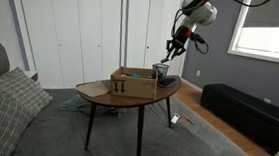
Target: Remove the blue glue stick and purple marker from the box and put them in the basket
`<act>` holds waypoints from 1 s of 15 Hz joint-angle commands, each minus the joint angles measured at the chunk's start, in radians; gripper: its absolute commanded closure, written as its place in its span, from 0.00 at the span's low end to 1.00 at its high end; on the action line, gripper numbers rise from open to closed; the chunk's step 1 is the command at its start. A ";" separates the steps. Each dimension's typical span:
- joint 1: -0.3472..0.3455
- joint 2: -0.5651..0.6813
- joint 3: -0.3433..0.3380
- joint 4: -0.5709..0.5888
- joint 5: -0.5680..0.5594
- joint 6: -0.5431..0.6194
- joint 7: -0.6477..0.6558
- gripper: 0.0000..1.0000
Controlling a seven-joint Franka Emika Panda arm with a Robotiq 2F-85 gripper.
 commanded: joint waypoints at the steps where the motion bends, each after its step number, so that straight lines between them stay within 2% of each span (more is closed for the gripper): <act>1: -0.009 0.071 0.004 0.093 0.013 -0.056 0.049 0.93; 8: -0.013 0.156 0.010 0.168 0.017 -0.088 0.087 0.93; 9: -0.013 0.163 0.010 0.177 0.017 -0.093 0.092 0.80; 10: -0.013 0.169 0.011 0.184 0.016 -0.099 0.096 0.48; 12: -0.012 0.175 0.010 0.195 0.012 -0.104 0.103 0.42; 15: -0.010 0.164 0.010 0.198 0.005 -0.109 0.106 0.20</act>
